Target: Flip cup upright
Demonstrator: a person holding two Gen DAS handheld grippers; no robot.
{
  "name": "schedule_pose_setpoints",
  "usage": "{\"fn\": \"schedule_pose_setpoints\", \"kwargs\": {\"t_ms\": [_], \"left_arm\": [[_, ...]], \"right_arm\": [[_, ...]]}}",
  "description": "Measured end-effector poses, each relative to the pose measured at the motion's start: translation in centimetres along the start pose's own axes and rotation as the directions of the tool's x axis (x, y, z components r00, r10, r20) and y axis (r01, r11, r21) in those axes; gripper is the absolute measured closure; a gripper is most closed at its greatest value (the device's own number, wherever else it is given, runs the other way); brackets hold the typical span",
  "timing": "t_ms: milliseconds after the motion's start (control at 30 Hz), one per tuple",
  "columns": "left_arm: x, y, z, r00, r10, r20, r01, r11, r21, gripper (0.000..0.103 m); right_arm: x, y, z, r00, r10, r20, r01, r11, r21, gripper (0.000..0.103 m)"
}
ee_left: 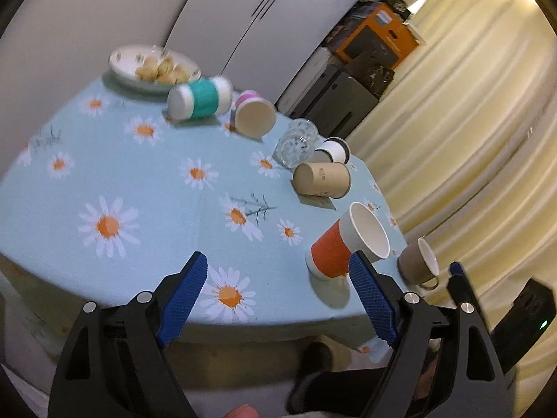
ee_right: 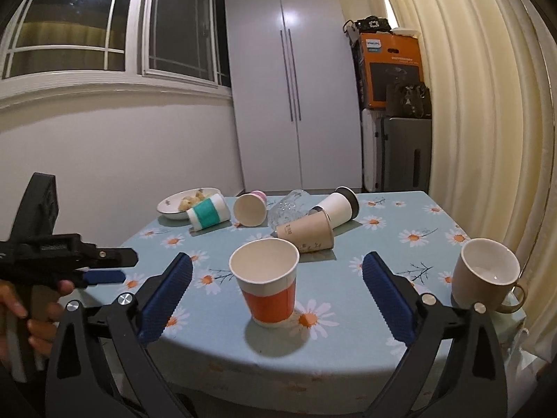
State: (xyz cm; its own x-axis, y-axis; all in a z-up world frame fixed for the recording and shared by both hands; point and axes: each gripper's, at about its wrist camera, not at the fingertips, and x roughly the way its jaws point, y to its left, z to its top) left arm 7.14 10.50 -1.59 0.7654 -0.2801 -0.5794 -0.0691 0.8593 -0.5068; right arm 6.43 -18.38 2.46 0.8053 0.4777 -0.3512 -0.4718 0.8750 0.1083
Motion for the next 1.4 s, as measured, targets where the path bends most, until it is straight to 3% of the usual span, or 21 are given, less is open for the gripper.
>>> {"fn": "schedule_pose_setpoints", "kwargs": {"t_ms": [233,333,600,667,933,1400], "left_arm": [[-2.4,-2.4,-1.9,0.997,-0.013,0.070,0.006,0.995,0.097,0.017],[-3.6,-3.8,-3.0,0.993,-0.010,0.115,-0.008,0.988,0.155,0.008],[-5.2,-7.5,-5.9,0.985,0.015,0.173,-0.069,0.949,0.309,0.007],[-5.3,-7.8,-6.6,0.984,0.027,0.175,-0.083,0.945,0.315,0.007],[-5.9,-8.4,-8.0,0.983,0.043,0.179,-0.099,0.943,0.319,0.007],[-5.2,-9.0,-8.6,0.981,0.083,0.175,-0.140,0.929,0.343,0.007]], "right_arm": [[-2.8,-2.2,0.7,1.000,0.001,-0.004,-0.001,1.000,0.002,0.005],[-3.5,-3.2,0.8,1.000,0.012,-0.028,-0.012,1.000,0.006,0.005],[-4.8,-4.6,0.4,0.990,0.083,-0.110,-0.079,0.996,0.039,0.005],[-5.0,-5.0,0.3,0.983,0.115,-0.145,-0.106,0.992,0.071,0.005],[-7.2,-5.0,-0.1,0.981,0.136,-0.138,-0.126,0.989,0.080,0.005],[-6.1,-3.6,-0.7,0.979,0.095,-0.183,-0.093,0.995,0.018,0.005]]}}
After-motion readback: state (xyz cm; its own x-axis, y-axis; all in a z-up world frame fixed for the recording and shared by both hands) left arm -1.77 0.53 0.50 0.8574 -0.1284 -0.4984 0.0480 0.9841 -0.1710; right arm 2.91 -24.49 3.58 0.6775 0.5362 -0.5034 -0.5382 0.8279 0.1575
